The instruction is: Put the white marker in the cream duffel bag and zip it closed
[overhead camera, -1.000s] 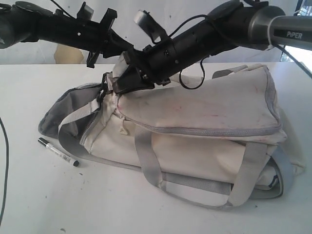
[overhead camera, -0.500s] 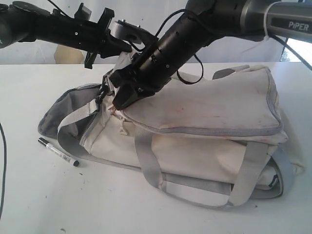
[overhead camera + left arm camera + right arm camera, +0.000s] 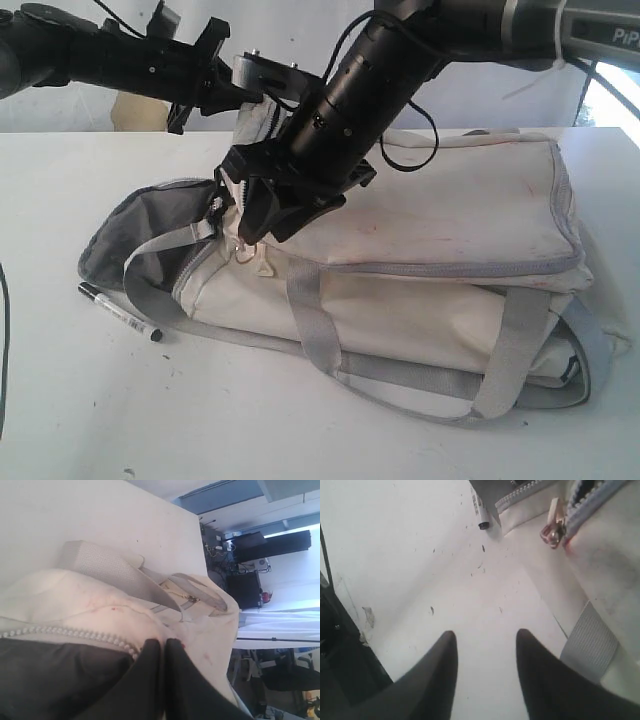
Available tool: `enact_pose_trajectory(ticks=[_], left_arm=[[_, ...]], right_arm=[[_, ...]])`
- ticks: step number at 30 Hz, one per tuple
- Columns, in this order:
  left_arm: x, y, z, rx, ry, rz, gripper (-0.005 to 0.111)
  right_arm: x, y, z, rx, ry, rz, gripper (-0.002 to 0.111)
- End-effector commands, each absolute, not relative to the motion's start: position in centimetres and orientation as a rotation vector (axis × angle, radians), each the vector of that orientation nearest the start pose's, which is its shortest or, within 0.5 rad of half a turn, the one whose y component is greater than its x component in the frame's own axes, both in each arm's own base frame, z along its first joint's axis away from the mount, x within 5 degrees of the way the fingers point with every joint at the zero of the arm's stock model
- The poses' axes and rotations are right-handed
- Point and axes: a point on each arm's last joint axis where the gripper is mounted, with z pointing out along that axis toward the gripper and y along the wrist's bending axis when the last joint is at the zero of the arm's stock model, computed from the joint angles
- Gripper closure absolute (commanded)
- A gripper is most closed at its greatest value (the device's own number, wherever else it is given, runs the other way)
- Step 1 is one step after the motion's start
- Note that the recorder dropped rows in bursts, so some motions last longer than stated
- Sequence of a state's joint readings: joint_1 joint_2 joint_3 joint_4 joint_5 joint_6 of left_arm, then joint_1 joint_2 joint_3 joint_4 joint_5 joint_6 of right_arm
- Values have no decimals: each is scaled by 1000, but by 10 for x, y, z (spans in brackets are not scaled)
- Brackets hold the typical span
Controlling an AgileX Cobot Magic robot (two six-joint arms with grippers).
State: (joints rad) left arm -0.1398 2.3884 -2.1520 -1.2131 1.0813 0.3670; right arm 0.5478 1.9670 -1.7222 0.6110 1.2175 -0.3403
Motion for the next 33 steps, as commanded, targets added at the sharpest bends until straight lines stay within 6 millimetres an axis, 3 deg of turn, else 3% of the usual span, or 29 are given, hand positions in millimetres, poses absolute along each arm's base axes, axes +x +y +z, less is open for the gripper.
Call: enact_pose_trajectory(ticks=[1,7,11,17,19,23,25,29,33], left_arm=[[503,-149,245,190,2266,-1474,107],[501,-149,245,215,2275,-1491,106],[500,-149,245,219,2277,-1494,91],[494,-148,240,351,2341,-1437,37],[492,-147,237,383,2372,-1407,26],[493,-141,238,387,2385,-1369,22],[495,-129,240,342,2397,-1350,22],[495,-109,238,336,2501,-1171,22],[487,-105,248,379,2524,-1089,25]], right_arm=[[329,258,281,-866,2752,931,65],[333,260,282,-565,2832,970,65],[331,263,284,-538,2838,1043,65],[329,260,283,-580,2869,1002,68],[328,260,283,-583,2873,1002,71],[328,259,282,-597,2883,976,75],[327,258,281,-609,2894,963,75],[328,256,279,-624,2898,910,75],[330,251,278,-644,2899,834,75]])
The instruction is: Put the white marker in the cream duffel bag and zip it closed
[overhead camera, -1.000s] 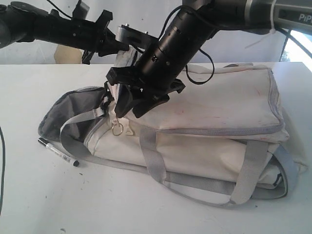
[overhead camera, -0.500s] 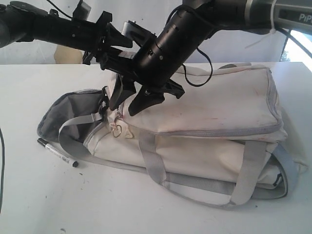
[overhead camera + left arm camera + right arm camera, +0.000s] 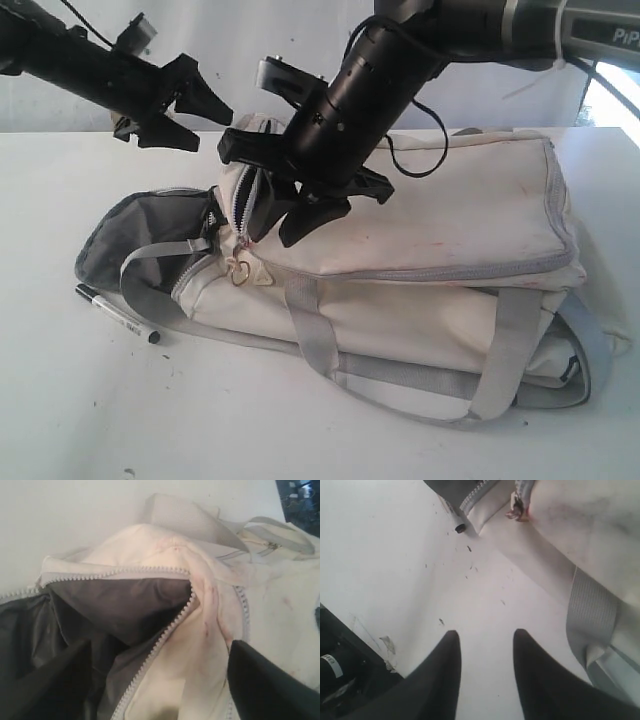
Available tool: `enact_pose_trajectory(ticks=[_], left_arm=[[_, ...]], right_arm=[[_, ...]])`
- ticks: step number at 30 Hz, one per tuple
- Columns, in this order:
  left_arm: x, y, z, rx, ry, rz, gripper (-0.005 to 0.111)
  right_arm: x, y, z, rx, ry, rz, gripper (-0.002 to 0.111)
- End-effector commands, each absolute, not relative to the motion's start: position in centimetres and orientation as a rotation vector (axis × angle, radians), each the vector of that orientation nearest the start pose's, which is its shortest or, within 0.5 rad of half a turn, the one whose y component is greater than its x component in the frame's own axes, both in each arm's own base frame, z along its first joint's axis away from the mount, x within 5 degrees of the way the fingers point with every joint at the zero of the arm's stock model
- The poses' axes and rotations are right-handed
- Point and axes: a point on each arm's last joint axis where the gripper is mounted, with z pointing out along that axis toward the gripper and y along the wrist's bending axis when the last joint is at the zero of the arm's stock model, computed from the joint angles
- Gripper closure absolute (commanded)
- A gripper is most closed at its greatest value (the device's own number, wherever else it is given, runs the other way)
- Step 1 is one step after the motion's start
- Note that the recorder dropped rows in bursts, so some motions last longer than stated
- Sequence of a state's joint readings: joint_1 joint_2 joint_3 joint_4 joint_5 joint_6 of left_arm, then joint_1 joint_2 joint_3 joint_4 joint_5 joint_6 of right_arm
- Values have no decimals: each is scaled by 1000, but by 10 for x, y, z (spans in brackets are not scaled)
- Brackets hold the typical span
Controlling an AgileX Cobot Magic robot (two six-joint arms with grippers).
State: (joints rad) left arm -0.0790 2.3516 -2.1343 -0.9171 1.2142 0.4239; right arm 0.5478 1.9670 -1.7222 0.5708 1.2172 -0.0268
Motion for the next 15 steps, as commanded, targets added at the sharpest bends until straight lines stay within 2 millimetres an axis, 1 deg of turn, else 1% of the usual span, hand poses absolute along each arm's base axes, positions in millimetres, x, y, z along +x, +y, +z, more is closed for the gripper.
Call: enact_pose_trajectory(ticks=[1,2,4,8,13,15], left_arm=[[485,-104,251,394,2530,-1054,29],[481,-102,256,391,2546,-1028,34],[473,-102,264,408,2542,-1018,40],[453,-100,275,419,2557,-1021,39],[426,-99,275,459,2579,-1042,39],[418,-100,272,475,2570,-1085,39]], right_arm=[[330,250,278,-650,2897,815,75],[330,248,280,-657,2892,784,75],[330,246,281,-667,2886,750,75],[334,237,285,-645,2876,725,75],[340,229,286,-612,2877,716,75],[341,227,285,-605,2878,712,75]])
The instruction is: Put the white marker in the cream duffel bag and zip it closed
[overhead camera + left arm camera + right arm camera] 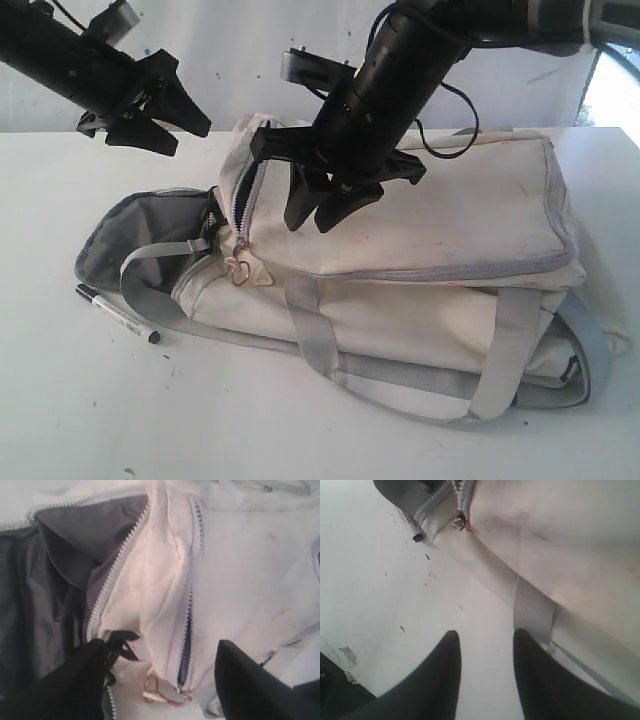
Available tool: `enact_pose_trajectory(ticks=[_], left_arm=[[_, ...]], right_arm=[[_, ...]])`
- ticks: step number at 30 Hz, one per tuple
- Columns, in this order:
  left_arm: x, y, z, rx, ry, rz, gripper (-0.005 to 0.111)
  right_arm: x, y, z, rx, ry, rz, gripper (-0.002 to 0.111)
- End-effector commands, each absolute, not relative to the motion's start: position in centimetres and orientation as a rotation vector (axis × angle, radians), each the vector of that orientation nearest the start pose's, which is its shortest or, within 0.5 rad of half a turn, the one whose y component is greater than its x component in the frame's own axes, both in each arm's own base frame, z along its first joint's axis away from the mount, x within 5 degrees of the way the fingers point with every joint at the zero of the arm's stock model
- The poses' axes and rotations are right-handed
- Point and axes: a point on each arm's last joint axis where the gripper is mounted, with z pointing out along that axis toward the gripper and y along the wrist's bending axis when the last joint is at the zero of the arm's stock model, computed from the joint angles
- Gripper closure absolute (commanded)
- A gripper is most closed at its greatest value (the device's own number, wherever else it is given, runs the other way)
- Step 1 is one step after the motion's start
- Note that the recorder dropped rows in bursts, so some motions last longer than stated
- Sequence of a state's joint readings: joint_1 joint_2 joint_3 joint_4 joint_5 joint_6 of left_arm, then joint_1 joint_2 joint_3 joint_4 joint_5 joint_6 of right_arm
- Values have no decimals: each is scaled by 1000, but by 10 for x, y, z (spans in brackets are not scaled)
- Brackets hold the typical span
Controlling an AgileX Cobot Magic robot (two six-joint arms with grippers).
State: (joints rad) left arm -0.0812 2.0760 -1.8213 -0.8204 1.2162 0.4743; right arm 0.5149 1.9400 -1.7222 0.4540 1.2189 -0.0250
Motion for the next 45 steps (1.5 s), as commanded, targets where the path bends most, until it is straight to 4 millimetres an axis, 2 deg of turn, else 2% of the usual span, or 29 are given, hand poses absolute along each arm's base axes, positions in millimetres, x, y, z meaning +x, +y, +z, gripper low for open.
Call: enact_pose_trajectory(ticks=[1,5,9,11,18,21,24,29,32,42,45], left_arm=[[415,-101,272,482,2563,-1102,39],[402,-113,252,513,2601,-1170,39],[386,-136,233,604,2604,-1265,39],[385,-143,228,587,2588,-1251,39],[387,-140,213,498,2611,-1153,39],[385,-138,206,473,2643,-1125,34],[384,-139,202,441,2635,-1147,29],[385,-146,206,413,2545,-1239,29],[389,-145,206,376,2528,-1213,29],[393,-148,183,321,2573,-1275,29],[393,-151,182,309,2571,-1308,30]], right_arm=[[341,227,285,-605,2878,709,75],[341,227,285,-605,2878,709,75],[341,227,286,-606,2876,710,75],[341,227,286,-606,2876,710,75],[340,226,288,-606,2871,711,75],[339,226,290,-606,2867,712,75],[339,226,290,-606,2867,712,75],[339,226,290,-606,2867,712,75],[339,226,290,-606,2867,712,75],[339,226,290,-606,2867,712,75],[339,226,290,-606,2867,712,75]])
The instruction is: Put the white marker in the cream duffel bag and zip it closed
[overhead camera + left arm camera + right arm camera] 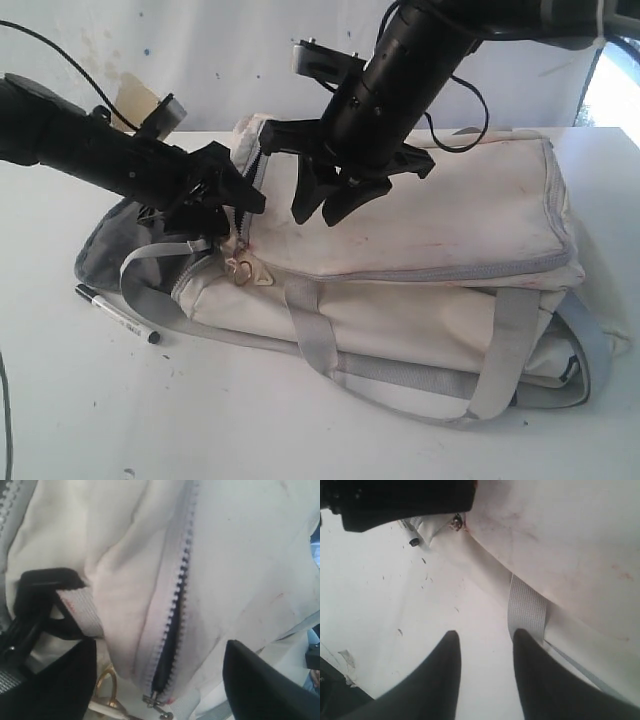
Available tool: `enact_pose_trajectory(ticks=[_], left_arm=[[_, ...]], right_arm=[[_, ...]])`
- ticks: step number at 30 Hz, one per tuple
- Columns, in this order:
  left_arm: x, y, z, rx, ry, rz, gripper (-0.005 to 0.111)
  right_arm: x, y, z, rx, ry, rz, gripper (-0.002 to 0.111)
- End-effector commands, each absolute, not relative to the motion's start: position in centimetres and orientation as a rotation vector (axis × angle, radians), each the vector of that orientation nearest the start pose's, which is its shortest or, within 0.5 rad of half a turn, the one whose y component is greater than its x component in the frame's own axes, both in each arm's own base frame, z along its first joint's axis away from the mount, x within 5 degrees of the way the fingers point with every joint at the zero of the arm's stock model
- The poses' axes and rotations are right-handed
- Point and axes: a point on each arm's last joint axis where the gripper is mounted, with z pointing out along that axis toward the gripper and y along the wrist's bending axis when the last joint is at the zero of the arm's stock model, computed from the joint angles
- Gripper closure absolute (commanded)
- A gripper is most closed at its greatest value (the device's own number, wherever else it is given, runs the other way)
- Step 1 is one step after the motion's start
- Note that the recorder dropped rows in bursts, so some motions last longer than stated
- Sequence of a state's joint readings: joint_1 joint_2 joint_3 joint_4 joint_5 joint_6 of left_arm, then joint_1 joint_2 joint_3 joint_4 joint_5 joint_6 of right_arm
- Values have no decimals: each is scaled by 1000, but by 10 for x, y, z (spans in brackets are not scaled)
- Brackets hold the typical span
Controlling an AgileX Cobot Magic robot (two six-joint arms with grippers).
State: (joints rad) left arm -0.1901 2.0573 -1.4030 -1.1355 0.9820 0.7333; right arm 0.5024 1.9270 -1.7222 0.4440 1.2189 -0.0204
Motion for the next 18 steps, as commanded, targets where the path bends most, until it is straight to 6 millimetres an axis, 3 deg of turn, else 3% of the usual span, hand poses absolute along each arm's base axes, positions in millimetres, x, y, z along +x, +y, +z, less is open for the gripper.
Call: enact_pose_trajectory(ticks=[1,9,13,18], left_arm=[[392,-152,182,309,2570,-1311,32],[393,-155,184,272,2555,-1350,79],[390,-156,187,150,2598,-1457,107],[394,-147,199,-189,2567,-1736,107]], right_arm=[[339,226,290,-606,2867,712,75],[339,226,290,-606,2867,712,75],[339,226,290,-636,2855,709,75],[339,226,292,-667,2838,717,75]])
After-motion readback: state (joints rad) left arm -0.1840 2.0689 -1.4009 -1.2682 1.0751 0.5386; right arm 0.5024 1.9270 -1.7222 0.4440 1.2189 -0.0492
